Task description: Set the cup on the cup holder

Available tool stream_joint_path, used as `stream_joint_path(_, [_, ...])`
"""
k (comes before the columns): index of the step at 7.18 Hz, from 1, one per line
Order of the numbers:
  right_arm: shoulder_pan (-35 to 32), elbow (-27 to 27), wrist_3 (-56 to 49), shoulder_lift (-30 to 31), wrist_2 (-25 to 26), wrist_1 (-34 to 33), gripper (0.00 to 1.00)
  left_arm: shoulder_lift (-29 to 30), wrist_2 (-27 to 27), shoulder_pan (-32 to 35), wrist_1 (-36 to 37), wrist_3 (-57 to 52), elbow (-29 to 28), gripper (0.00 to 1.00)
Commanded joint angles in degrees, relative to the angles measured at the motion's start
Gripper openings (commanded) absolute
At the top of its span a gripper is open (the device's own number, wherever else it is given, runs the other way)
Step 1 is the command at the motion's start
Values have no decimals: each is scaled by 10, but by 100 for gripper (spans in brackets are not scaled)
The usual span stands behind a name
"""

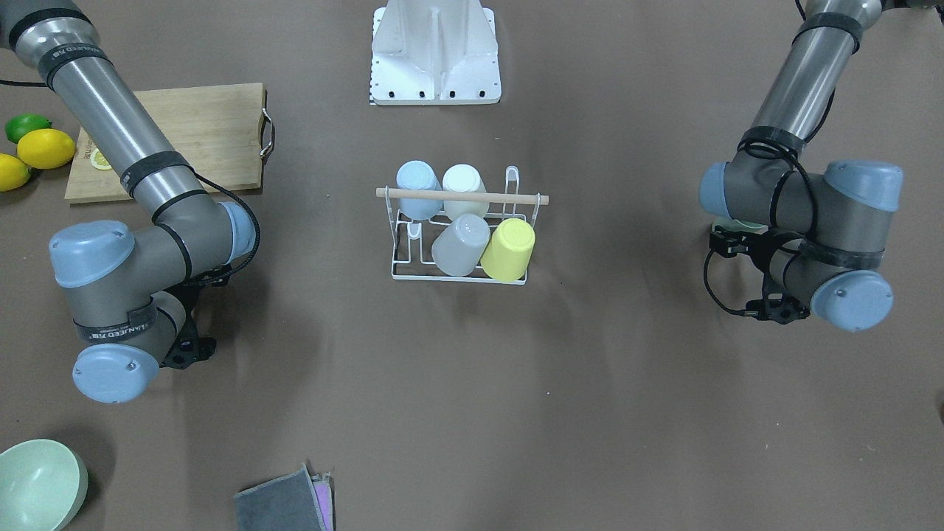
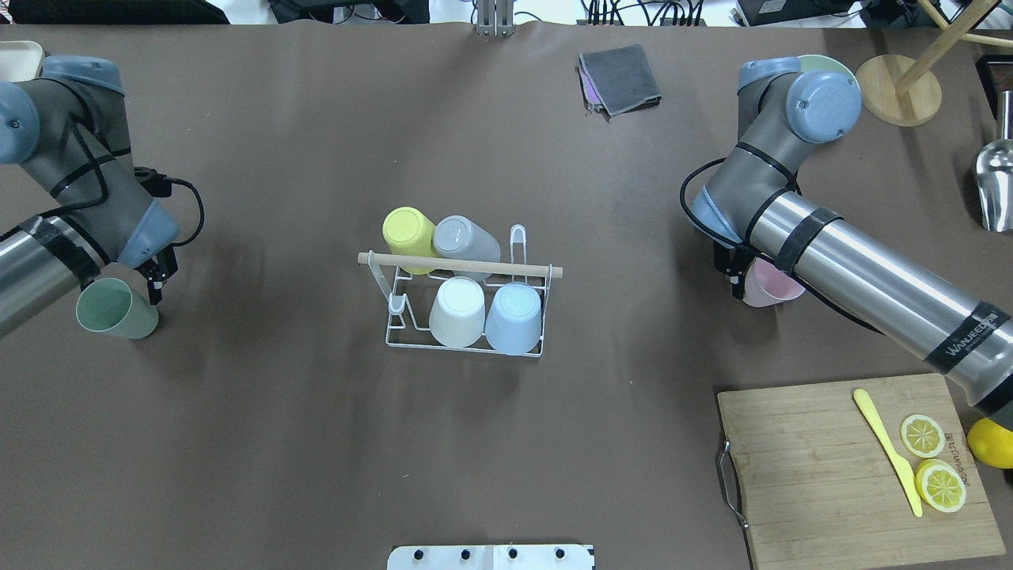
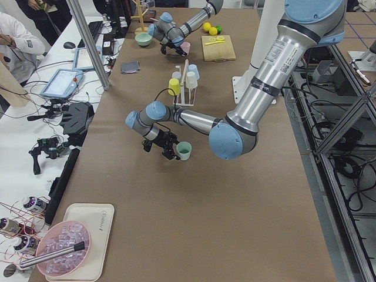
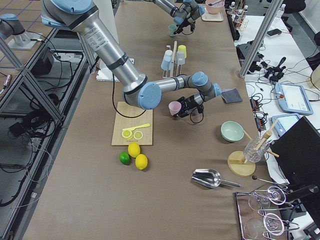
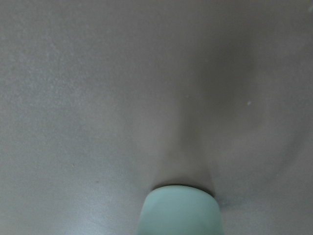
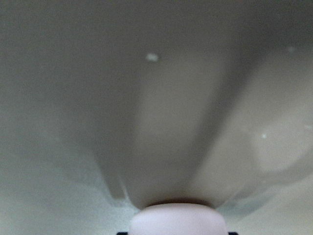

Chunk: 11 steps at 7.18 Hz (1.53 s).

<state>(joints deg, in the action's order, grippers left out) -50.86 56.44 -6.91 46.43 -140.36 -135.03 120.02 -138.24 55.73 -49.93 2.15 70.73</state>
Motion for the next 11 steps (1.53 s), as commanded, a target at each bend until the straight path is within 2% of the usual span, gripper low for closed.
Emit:
stream_joint_path(1, [-1,0,0,-1,0,-8,0,-1,-1,0,1,-8,-2,97])
stream_joint_path(2, [-12,1,-1,-4,0,-17,0,0,-1,-1,1,-9,-3,96])
stream_joint_path(3, [-25,2,-8,-8,0,-28,0,0,-5,-1,2,-9,-4,82])
stream_joint_path(5, [-57,13,-9,-28,0,-36,0,-1,-18,-1,4,-9,-8,61])
stream_joint_path(6, [-71,43,-9,-33,0,-35,0,-1,-18,-1,10,-10,-10,50])
stream_joint_path(7, [-90,77,-9,-35,1,-29,0,-1,-31,-1,31,-9,-9,28])
stream_joint_path(8, [-99,110,-8,-44,0,-28,0,-1,-33,-1,42,-11,-9,11])
stream_joint_path(9, [-111,138,-1,-47,1,8,0,0,-41,-4,68,-11,-9,0])
stream_joint_path(11, [-129,165,59,-49,14,125,0,1,-46,-4,70,-10,-6,0])
